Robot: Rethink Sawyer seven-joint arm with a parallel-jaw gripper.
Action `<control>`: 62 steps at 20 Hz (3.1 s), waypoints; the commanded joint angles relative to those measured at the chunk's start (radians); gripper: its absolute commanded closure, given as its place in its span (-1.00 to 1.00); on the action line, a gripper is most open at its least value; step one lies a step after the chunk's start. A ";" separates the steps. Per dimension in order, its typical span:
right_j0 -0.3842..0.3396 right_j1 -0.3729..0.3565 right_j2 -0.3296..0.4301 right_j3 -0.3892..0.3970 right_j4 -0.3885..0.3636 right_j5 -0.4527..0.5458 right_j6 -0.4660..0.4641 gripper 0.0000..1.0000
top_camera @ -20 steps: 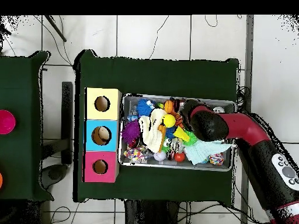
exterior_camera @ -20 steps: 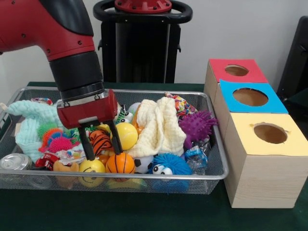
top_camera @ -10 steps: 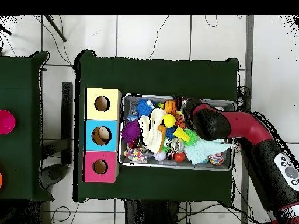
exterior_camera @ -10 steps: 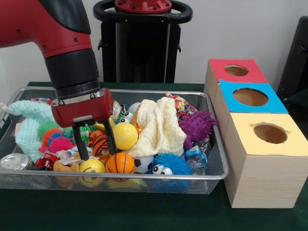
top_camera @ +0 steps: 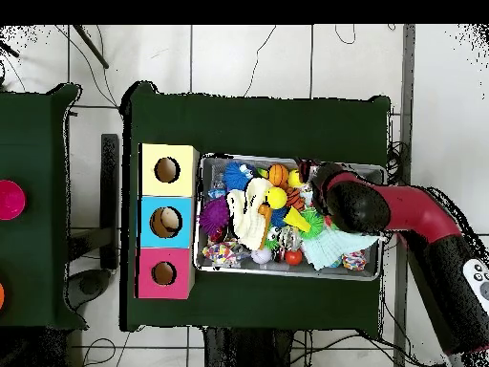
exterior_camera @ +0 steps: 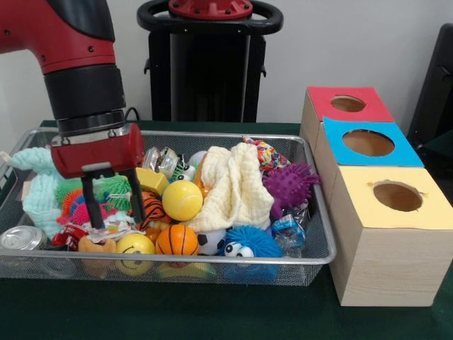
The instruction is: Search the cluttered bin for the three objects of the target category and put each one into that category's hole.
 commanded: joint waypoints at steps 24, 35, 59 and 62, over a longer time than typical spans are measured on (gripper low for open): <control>0.109 -0.079 -0.265 0.190 0.038 -0.241 0.216 -1.00; 0.141 -0.038 -0.336 0.225 0.092 -0.358 0.215 -1.00; 0.165 0.030 -0.413 0.266 0.150 -0.522 0.199 -1.00; 0.170 0.036 -0.419 0.267 0.157 -0.539 0.195 -1.00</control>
